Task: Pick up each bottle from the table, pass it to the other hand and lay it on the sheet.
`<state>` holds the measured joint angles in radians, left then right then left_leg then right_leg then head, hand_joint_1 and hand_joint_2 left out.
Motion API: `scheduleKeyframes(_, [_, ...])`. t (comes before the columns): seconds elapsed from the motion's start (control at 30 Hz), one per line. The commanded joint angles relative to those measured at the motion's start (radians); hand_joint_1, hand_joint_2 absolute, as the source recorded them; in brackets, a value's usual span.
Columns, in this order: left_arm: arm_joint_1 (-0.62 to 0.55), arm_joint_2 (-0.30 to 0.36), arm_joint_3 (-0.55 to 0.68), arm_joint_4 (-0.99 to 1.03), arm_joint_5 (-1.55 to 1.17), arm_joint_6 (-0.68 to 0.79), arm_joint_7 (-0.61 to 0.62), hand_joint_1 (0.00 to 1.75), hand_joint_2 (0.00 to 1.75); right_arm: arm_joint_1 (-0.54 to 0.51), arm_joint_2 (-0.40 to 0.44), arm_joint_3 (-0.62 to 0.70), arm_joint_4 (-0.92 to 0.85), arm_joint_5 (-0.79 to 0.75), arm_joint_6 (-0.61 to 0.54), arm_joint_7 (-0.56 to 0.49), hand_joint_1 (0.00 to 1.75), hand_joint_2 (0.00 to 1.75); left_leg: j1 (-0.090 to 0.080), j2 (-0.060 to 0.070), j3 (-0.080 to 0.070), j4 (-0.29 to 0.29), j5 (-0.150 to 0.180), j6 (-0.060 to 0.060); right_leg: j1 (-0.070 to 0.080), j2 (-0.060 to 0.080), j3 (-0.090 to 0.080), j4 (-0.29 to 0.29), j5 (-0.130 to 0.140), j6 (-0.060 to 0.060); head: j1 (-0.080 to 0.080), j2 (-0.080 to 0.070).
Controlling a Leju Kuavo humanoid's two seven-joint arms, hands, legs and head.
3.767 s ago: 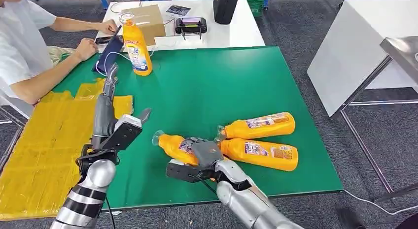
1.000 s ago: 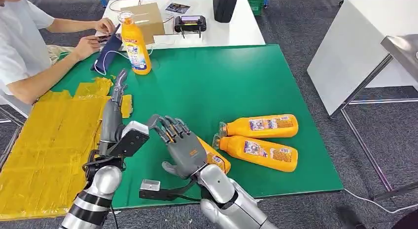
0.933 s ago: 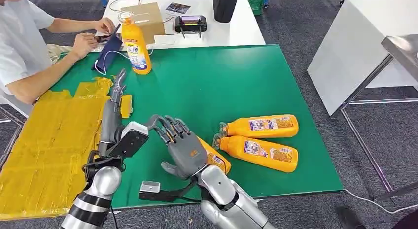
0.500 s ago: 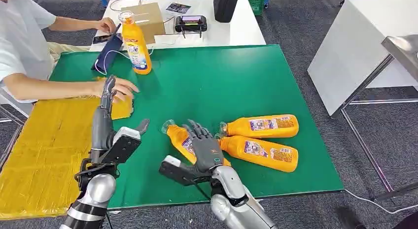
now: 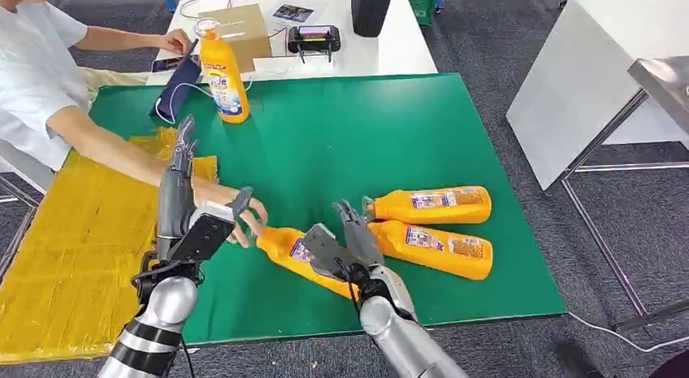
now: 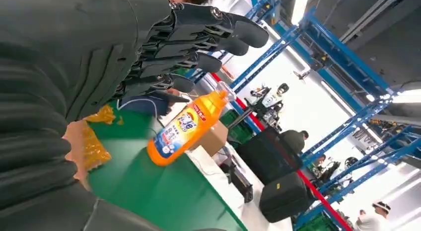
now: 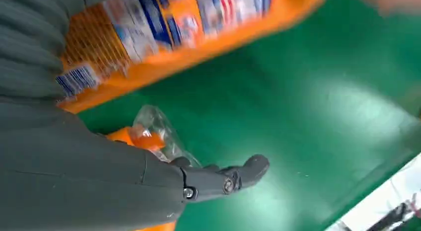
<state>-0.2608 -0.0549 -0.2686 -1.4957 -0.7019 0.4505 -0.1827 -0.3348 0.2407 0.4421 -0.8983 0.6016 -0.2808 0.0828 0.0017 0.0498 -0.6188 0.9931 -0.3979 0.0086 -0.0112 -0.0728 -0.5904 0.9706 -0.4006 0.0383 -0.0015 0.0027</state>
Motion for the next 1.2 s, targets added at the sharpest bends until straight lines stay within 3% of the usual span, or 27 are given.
scheduleKeyframes(0.03, [-0.068, 0.016, -0.052, 0.123, 0.035, 0.018, -0.015, 0.0, 1.75, -0.082, 0.014, -0.052, 0.214, -0.082, 0.031, -0.009, 0.0, 1.75, 0.001, -0.004, 0.004, -0.001, -0.001, -0.001, 0.0, 0.003, 0.005, -0.001, -0.001, -0.001, 0.0, 0.0])
scheduleKeyframes(0.17, [-0.068, 0.016, -0.052, 0.123, 0.035, 0.018, -0.015, 0.0, 1.75, -0.082, 0.014, -0.052, 0.214, -0.082, 0.031, -0.009, 0.0, 1.75, 0.001, -0.004, 0.003, -0.001, 0.0, 0.0, 0.0, 0.002, 0.004, -0.001, -0.001, -0.001, 0.0, 0.0])
scheduleKeyframes(0.3, [-0.106, 0.012, -0.083, 0.18, 0.093, 0.019, -0.044, 0.0, 1.75, -0.152, 0.007, -0.05, 0.356, -0.168, 0.106, -0.01, 0.0, 1.75, 0.001, -0.006, 0.005, -0.001, -0.001, -0.001, 0.0, 0.002, 0.006, -0.001, -0.002, -0.001, 0.0, 0.0])
scheduleKeyframes(0.43, [-0.14, -0.005, -0.099, 0.217, 0.122, 0.012, -0.055, 0.0, 1.75, -0.251, 0.006, 0.084, 0.461, -0.026, 0.116, 0.032, 0.0, 1.75, 0.001, -0.006, 0.005, 0.0, 0.0, -0.001, 0.0, 0.002, 0.006, -0.001, -0.001, -0.001, 0.0, 0.0])
scheduleKeyframes(0.73, [-0.13, 0.0, -0.097, 0.203, 0.122, 0.01, -0.055, 0.0, 1.75, -0.253, 0.015, 0.095, 0.455, -0.011, 0.116, 0.047, 0.0, 1.75, 0.002, -0.006, 0.007, -0.001, 0.0, -0.002, 0.0, 0.005, 0.008, -0.001, -0.001, -0.002, 0.0, 0.0])
scheduleKeyframes(0.77, [-0.128, -0.004, -0.093, 0.2, 0.122, 0.007, -0.055, 0.0, 1.75, -0.257, 0.011, 0.146, 0.444, 0.051, 0.087, 0.039, 0.0, 1.75, 0.001, -0.005, 0.006, -0.001, 0.001, -0.002, 0.0, 0.003, 0.007, -0.001, -0.001, -0.001, 0.0, 0.0])
scheduleKeyframes(0.83, [-0.112, -0.008, -0.081, 0.178, 0.111, 0.005, -0.05, 0.0, 1.75, -0.253, 0.019, 0.188, 0.4, 0.125, 0.026, 0.019, 0.0, 1.75, 0.001, -0.005, 0.006, 0.0, 0.001, -0.002, 0.0, 0.003, 0.006, -0.001, -0.001, -0.001, 0.0, 0.0])
scheduleKeyframes(0.9, [-0.082, -0.014, -0.055, 0.139, 0.083, -0.004, -0.038, 0.0, 1.75, -0.23, 0.008, 0.26, 0.273, 0.293, -0.079, 0.055, 0.0, 1.75, 0.001, -0.003, 0.006, 0.0, 0.0, -0.002, 0.0, 0.006, 0.006, 0.0, -0.001, -0.001, 0.0, 0.0])
scheduleKeyframes(1.07, [-0.022, -0.024, 0.004, 0.076, 0.037, -0.03, -0.025, 0.0, 1.75, -0.11, -0.044, 0.293, -0.157, 0.545, -0.083, 0.118, 0.0, 1.75, 0.001, -0.002, 0.003, 0.001, -0.001, -0.002, 0.0, 0.009, 0.003, 0.001, -0.002, -0.002, 0.0, 0.0])
scheduleKeyframes(1.2, [0.006, -0.03, 0.025, 0.058, 0.026, -0.032, -0.029, 0.0, 1.75, -0.064, -0.07, 0.323, -0.302, 0.719, -0.135, 0.145, 0.0, 1.75, 0.001, -0.003, 0.001, 0.0, 0.0, -0.002, 0.0, 0.004, 0.001, 0.0, -0.001, -0.001, 0.0, 0.0])
